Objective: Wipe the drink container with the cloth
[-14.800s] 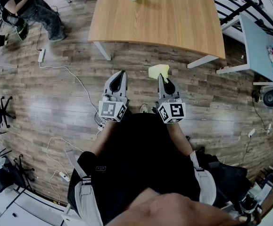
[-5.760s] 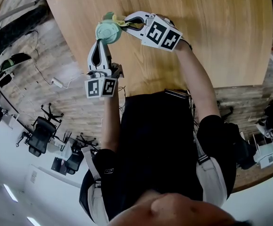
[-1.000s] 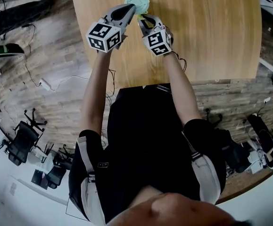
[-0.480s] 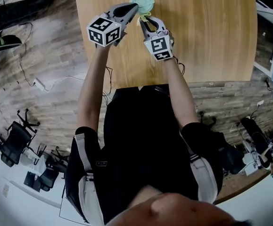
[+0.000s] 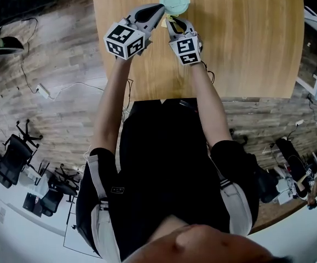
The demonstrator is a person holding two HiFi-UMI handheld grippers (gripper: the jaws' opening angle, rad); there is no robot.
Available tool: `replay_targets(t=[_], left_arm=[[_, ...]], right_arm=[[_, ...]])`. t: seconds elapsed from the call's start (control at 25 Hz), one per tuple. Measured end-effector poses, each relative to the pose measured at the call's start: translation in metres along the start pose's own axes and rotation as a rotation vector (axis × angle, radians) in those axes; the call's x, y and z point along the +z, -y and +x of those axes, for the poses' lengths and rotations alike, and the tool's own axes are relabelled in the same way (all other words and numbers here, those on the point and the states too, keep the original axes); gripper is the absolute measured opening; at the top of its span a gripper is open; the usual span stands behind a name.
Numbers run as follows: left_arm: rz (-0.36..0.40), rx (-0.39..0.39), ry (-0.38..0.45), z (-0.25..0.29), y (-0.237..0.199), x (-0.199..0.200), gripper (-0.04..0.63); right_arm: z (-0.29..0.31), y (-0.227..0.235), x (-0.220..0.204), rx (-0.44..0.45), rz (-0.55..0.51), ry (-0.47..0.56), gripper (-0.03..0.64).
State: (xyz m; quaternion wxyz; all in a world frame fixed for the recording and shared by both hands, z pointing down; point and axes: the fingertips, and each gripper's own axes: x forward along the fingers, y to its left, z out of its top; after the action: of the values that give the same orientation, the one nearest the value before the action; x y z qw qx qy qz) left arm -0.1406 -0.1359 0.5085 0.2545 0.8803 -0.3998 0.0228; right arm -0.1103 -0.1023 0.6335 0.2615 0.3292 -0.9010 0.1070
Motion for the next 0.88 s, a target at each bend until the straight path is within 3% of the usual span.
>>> replay_targets(t=[0.28, 0.6, 0.88], left_arm=[[-0.014, 0.065, 0.05, -0.031, 0.002, 0.002, 0.023], [-0.061, 0.108, 0.086, -0.064, -0.003, -0.008, 0.023], [-0.068, 0.1, 0.108, -0.083, 0.001, -0.005, 0.023]], right_arm=[[0.014, 0.008, -0.029, -0.063, 0.067, -0.099, 0.043], [0.04, 0.007, -0.057, -0.091, 0.053, -0.194, 0.043], [0.038, 0.003, -0.047, -0.124, 0.03, -0.216, 0.043]])
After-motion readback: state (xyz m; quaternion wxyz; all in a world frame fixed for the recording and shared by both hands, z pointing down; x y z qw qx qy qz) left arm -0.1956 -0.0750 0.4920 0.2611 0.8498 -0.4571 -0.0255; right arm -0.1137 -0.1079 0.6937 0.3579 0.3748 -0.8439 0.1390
